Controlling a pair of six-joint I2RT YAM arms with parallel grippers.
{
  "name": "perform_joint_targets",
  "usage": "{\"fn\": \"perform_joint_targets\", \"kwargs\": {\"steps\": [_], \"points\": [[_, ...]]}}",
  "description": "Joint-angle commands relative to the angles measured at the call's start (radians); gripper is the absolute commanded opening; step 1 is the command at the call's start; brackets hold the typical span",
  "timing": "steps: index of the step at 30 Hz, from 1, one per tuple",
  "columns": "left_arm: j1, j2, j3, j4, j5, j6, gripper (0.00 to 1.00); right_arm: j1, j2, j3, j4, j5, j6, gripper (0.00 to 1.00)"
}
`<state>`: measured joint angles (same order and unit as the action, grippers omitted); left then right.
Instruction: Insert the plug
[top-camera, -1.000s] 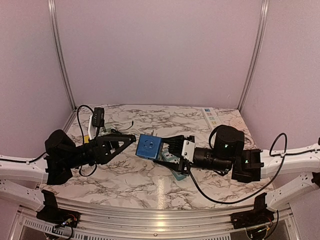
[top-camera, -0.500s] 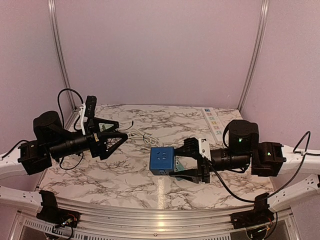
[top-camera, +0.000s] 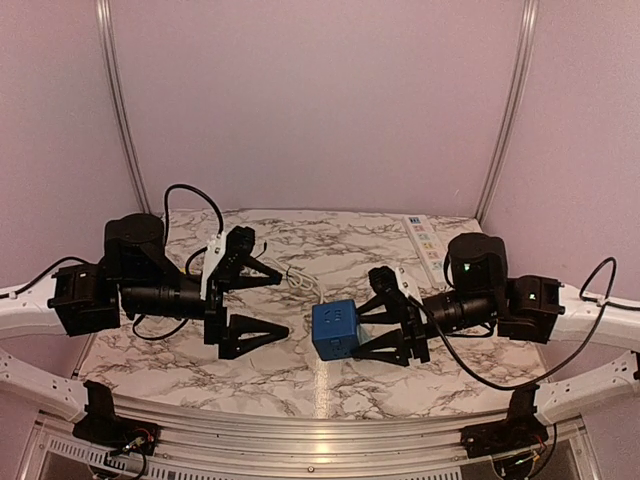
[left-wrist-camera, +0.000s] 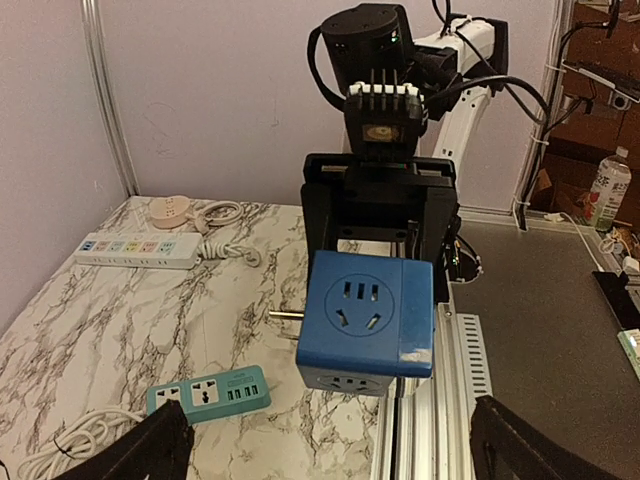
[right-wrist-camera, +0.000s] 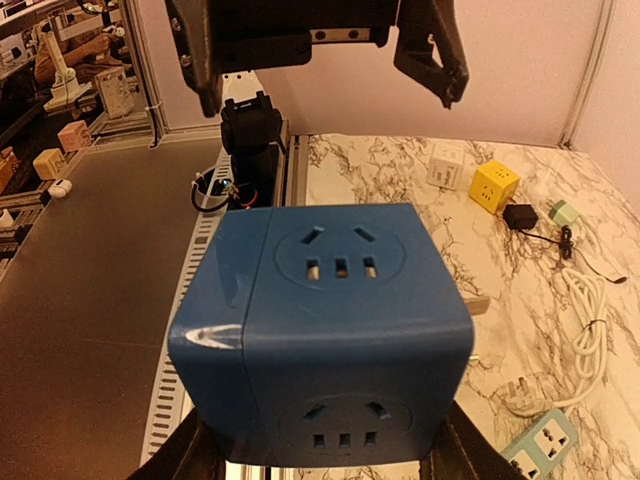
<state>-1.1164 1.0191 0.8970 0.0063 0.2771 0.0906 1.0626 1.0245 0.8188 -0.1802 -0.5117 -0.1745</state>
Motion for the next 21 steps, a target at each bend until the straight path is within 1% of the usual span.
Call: {"fn": "perform_joint_targets", "kwargs": {"steps": [1, 6, 13, 21], "points": [[-0.057, 0.063, 0.050, -0.084, 0.014, 0.040, 0.99, -0.020, 0.001, 0.004, 0.014, -0.037, 0.021, 0.11], [-0.107, 0.104, 0.091, -0.109, -0.025, 0.043, 0.99, -0.022, 0.052, 0.030, -0.031, -0.018, -0.007, 0.11], [-0.118, 0.143, 0.119, -0.160, -0.100, 0.049, 0.99, -0.022, 0.073, 0.044, -0.034, -0.019, -0.021, 0.11], [-0.120, 0.196, 0.139, -0.197, -0.097, 0.055, 0.99, -0.022, 0.099, 0.064, -0.038, -0.054, -0.026, 0.11]]}}
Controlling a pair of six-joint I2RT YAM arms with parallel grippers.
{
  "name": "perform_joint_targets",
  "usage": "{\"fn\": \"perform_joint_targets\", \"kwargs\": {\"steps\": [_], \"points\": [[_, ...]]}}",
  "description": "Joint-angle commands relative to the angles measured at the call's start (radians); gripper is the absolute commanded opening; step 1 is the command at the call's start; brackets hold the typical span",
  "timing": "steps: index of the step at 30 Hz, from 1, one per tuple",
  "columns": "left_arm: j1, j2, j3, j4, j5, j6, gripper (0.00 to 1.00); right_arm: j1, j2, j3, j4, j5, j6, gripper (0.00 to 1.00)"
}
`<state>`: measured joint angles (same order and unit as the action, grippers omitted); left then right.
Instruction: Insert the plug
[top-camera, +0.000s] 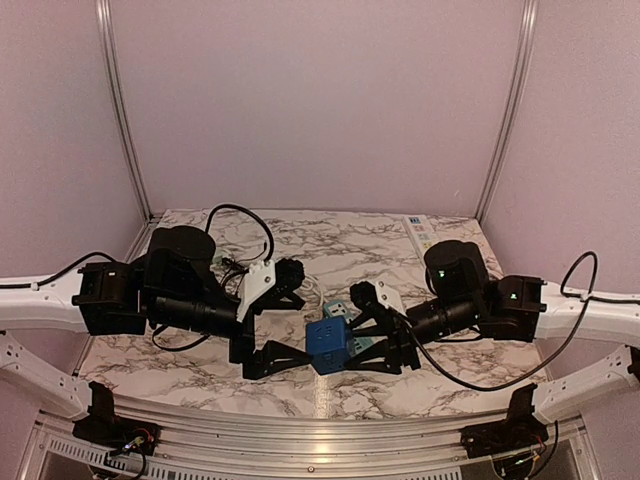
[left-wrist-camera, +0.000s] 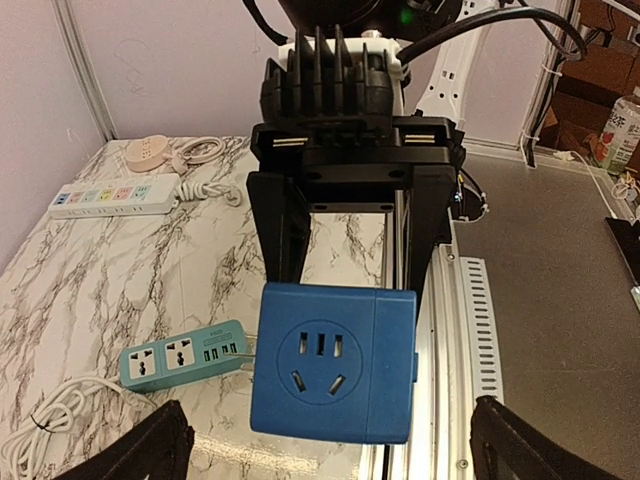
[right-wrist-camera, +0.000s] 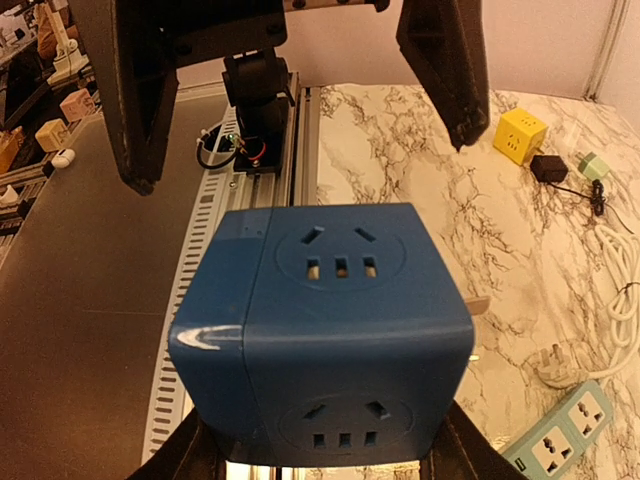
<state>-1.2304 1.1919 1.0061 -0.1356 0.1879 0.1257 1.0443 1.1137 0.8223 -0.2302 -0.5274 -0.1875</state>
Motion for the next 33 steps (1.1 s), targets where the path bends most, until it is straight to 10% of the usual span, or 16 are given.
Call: {"fn": "perform_joint_targets", "kwargs": {"steps": [1, 18, 27, 33], "points": [[-0.006, 0.028, 0.031, -0.058, -0.001, 0.023, 0.99, -0.003, 0.011, 0.063, 0.012, -0.039, -0.013, 0.11], [-0.005, 0.089, 0.042, -0.061, 0.057, 0.027, 0.84, -0.003, 0.012, 0.042, 0.038, -0.074, -0.009, 0.11], [-0.006, 0.104, 0.030, -0.019, 0.071, 0.009, 0.39, -0.003, 0.018, 0.034, 0.033, -0.062, -0.012, 0.13], [-0.006, 0.092, -0.008, 0.059, 0.067, -0.031, 0.12, -0.003, 0.002, 0.036, 0.026, 0.010, -0.014, 0.44]]}}
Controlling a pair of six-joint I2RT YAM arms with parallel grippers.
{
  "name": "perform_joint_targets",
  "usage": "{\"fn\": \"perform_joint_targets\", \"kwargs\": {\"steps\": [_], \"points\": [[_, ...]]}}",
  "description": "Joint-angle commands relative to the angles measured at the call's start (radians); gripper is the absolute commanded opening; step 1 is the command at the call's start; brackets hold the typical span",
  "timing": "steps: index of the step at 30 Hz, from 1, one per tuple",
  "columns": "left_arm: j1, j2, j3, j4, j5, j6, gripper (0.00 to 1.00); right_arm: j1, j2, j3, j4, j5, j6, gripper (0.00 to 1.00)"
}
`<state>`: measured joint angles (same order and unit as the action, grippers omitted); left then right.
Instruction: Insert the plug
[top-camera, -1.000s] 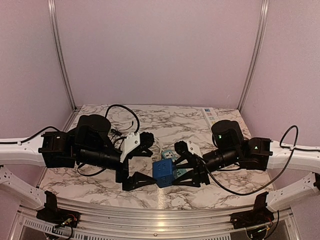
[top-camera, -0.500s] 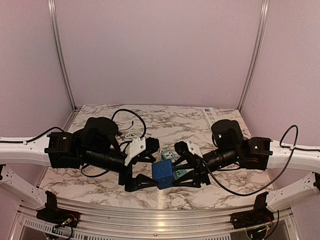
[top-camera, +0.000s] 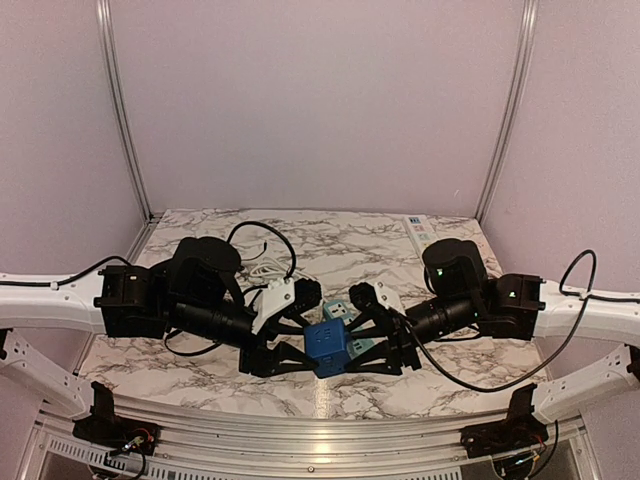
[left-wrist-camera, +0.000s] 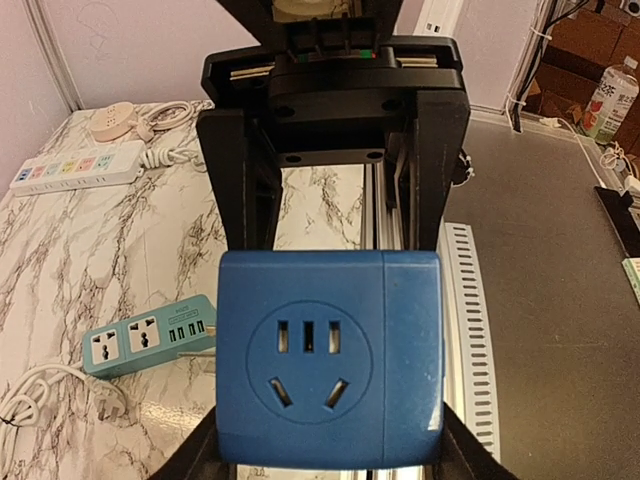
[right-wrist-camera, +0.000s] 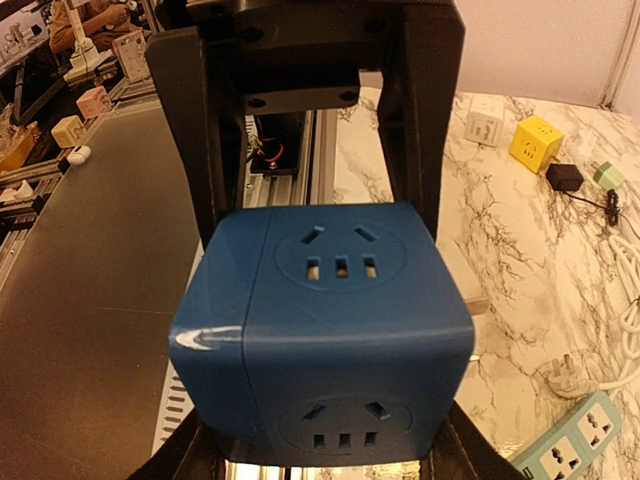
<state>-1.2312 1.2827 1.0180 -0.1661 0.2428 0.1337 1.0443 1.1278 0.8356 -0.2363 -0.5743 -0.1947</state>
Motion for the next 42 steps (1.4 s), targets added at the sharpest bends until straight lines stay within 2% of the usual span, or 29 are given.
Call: {"fn": "perform_joint_targets", "kwargs": {"steps": [1, 3, 7, 9, 14, 17, 21, 26, 33, 42], "points": [[-0.005, -0.005, -0.033, 0.106, 0.009, -0.052, 0.08, -0.003, -0.019, 0.022, 0.032, 0.073, -0.008, 0.52], [-0.004, -0.019, -0.063, 0.181, -0.037, -0.090, 0.00, -0.003, -0.032, 0.021, 0.031, 0.113, -0.012, 0.67], [-0.001, -0.034, -0.110, 0.273, -0.196, -0.188, 0.00, -0.004, -0.058, 0.027, 0.025, 0.195, -0.017, 0.87], [0.002, -0.033, -0.126, 0.307, -0.222, -0.234, 0.00, -0.003, -0.069, 0.030, 0.023, 0.232, -0.025, 0.98], [0.011, -0.018, -0.141, 0.371, -0.376, -0.394, 0.00, 0.002, -0.088, 0.050, 0.004, 0.293, -0.050, 0.99], [0.031, -0.006, -0.153, 0.403, -0.466, -0.509, 0.00, 0.033, -0.087, 0.051, 0.012, 0.417, -0.072, 0.99], [0.046, -0.009, -0.199, 0.514, -0.479, -0.621, 0.00, 0.097, -0.065, 0.045, 0.060, 0.652, -0.113, 0.99], [0.047, -0.008, -0.234, 0.629, -0.464, -0.701, 0.00, 0.117, -0.013, 0.080, 0.098, 0.790, -0.149, 0.99], [0.047, -0.003, -0.280, 0.737, -0.433, -0.758, 0.00, 0.117, 0.040, 0.084, 0.194, 0.799, -0.210, 0.99], [0.047, 0.012, -0.293, 0.771, -0.419, -0.779, 0.00, 0.116, 0.090, 0.106, 0.279, 0.724, -0.239, 0.94]]}}
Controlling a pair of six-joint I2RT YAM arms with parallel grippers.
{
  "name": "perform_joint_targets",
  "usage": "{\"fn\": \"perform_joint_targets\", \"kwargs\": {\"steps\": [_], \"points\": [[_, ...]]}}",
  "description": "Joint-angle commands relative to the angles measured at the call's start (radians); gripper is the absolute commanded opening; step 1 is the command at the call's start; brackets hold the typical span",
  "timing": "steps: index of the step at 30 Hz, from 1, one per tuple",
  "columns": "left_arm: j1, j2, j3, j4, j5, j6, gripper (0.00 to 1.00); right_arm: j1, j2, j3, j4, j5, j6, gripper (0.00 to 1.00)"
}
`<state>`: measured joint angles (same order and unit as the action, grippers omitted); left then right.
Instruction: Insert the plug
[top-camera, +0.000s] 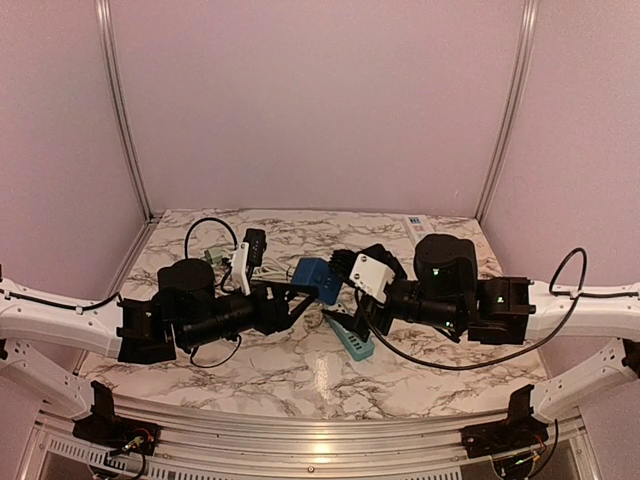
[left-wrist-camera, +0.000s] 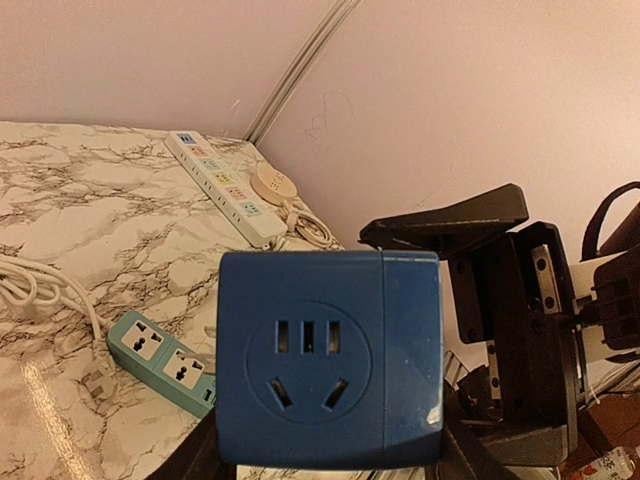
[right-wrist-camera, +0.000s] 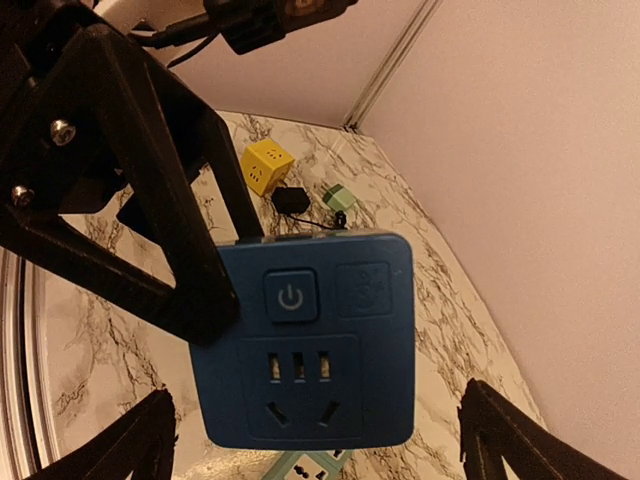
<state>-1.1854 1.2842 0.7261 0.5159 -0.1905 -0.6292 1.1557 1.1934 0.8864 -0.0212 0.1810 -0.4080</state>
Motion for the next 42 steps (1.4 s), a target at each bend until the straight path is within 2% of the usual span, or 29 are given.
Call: {"fn": "perform_joint_targets", "kwargs": {"steps": [1, 5, 9, 14, 18, 21, 22, 23, 27, 31, 35, 36, 39, 42], "points": [[0.001, 0.013, -0.001, 0.094, 0.016, -0.016, 0.00, 0.005, 0.035, 0.061, 0.067, -0.032, -0.028, 0.93], [0.001, 0.017, -0.001, 0.106, 0.021, -0.019, 0.00, 0.006, 0.071, 0.093, 0.058, -0.054, -0.040, 0.87], [0.001, 0.015, -0.003, 0.106, 0.018, -0.020, 0.00, 0.006, 0.099, 0.118, 0.047, -0.075, -0.043, 0.70], [0.001, 0.005, -0.010, 0.111, 0.019, -0.020, 0.00, 0.003, 0.123, 0.131, 0.040, -0.068, -0.046, 0.62], [0.001, -0.004, -0.011, 0.111, 0.018, -0.015, 0.00, 0.002, 0.134, 0.138, 0.032, -0.061, -0.045, 0.36], [0.001, -0.010, -0.013, 0.109, 0.016, -0.011, 0.00, -0.004, 0.141, 0.161, -0.016, -0.052, -0.034, 0.08], [0.002, -0.015, -0.015, 0.107, 0.012, -0.009, 0.04, -0.008, 0.140, 0.167, -0.040, -0.054, -0.029, 0.01], [0.003, -0.019, -0.019, 0.105, 0.006, -0.010, 0.12, -0.017, 0.135, 0.170, -0.051, -0.056, -0.022, 0.00], [0.006, -0.040, -0.033, 0.089, -0.029, -0.017, 0.47, -0.060, 0.094, 0.160, -0.088, -0.076, 0.007, 0.00], [0.010, -0.050, -0.048, 0.070, -0.060, -0.025, 0.75, -0.091, 0.037, 0.133, -0.115, -0.041, 0.034, 0.00], [0.012, -0.036, -0.047, 0.046, -0.078, -0.039, 0.95, -0.103, -0.012, 0.094, -0.138, 0.014, 0.061, 0.00], [0.012, -0.026, -0.048, 0.047, -0.078, -0.045, 0.99, -0.104, -0.023, 0.085, -0.144, 0.019, 0.069, 0.00], [0.012, 0.010, -0.035, 0.044, -0.080, -0.064, 0.99, -0.107, -0.047, 0.065, -0.168, 0.053, 0.099, 0.00], [0.016, 0.090, 0.032, -0.071, -0.132, -0.134, 0.99, -0.111, -0.063, 0.066, -0.209, 0.122, 0.132, 0.00]]}}
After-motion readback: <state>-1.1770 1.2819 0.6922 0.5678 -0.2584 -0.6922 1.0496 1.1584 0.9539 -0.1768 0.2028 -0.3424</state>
